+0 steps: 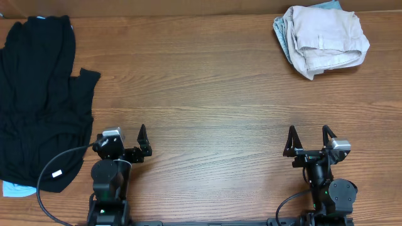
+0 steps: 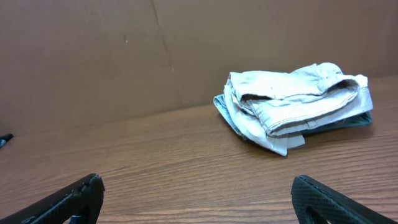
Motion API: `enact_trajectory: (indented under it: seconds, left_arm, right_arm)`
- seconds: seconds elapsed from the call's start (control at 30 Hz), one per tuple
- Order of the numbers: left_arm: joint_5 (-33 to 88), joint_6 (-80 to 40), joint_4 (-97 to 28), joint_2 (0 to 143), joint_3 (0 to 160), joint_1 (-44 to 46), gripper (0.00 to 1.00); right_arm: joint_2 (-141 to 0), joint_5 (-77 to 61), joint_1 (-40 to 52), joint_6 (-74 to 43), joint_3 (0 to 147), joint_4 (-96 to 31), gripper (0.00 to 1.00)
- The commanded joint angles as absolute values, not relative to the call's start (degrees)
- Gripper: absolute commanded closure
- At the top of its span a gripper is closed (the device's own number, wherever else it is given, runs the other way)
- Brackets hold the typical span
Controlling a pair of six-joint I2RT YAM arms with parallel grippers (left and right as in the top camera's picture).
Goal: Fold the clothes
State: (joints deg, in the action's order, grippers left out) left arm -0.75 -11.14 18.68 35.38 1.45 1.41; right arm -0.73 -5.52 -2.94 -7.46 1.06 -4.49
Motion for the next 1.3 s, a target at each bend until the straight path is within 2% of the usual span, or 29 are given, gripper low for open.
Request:
enact_trajectory:
  seconds: [0.0,0.4,0.73,1.07,1.27]
  left_arm:
    - [-2.4,-11.8,18.3,31.5,0.3,1.4,0.0]
    - [-3.6,-10.5,7.4,19.0,0.3,1.4,0.0]
    - [-3.6,-4.4,-1.5,12.6,0.3,1.2,0.0]
    - [2.5,-4.4,-4.3,11.6,0.3,-8.2,0.0]
    - [2.3,-4.7,-4.3,8.4,0.3,-9.1,0.0]
  right_arm:
    - [-0.2,-5.1,-2.7,-7.4,0.4,-4.2,0.0]
    - [-0.2,-5.1,-2.7,-7.4,0.4,-4.2,0.0]
    - [-0.2,-5.1,-2.7,-7.4,0.4,-4.2,0.0]
    - [-0.2,-5.1,-2.7,-7.4,0.4,-4.2,0.0]
    - [-0.2,-5.1,-2.7,-7.4,0.4,-4.2,0.0]
